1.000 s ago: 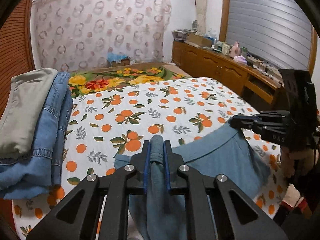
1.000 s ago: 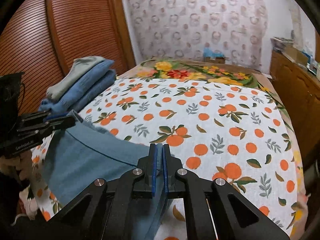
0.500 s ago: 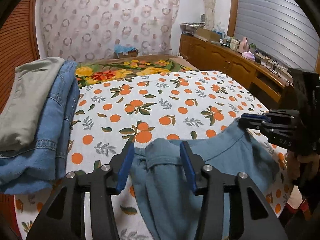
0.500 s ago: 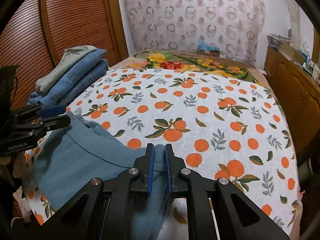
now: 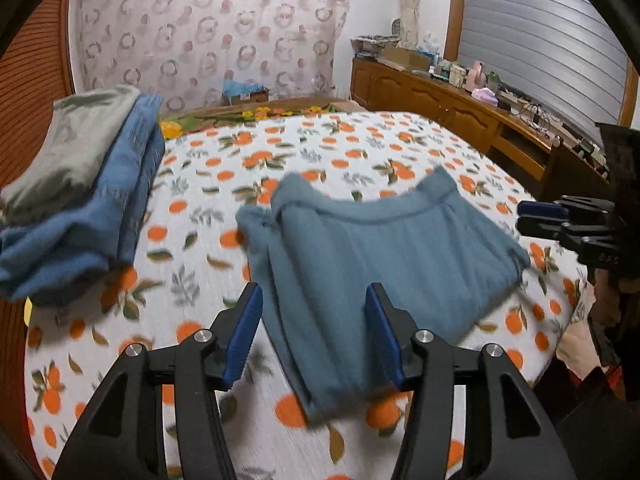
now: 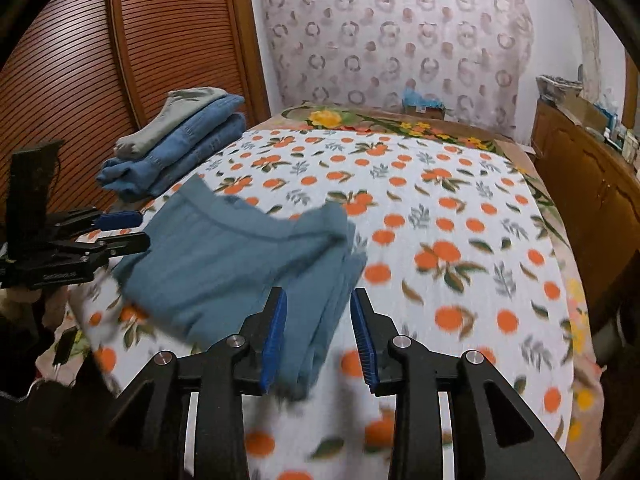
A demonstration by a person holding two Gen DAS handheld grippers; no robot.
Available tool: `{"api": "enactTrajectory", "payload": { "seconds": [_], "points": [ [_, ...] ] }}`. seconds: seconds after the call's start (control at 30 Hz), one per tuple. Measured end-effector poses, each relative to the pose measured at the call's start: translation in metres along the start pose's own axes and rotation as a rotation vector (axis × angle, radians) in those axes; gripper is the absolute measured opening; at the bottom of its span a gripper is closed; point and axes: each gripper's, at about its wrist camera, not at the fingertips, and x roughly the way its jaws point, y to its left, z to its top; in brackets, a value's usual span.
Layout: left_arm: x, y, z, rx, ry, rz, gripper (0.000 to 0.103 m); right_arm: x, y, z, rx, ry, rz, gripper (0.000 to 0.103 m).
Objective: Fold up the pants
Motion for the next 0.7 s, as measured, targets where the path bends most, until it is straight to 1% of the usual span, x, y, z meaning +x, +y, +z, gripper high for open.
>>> {"api": "enactTrajectory", "payload": {
  "seconds": [0.23, 0.47, 0.7],
  "points": [
    [0.006, 0.0, -0.01, -0.008, 0.027, 0.007, 0.055, -0.009, 0.005, -0.015, -0.014, 0.031, 0.014, 0.035],
    [0.012, 0.002, -0.01, -0.013, 0.041, 0.013, 0.055, 0.005, 0.012, -0.02, -0.034, 0.072, 0.026, 0.035],
    [0.016, 0.004, -0.008, -0.013, 0.052, 0.028, 0.055, 0.012, 0.012, -0.02, -0.038, 0.079, 0.025, 0.035]
  ]
}}
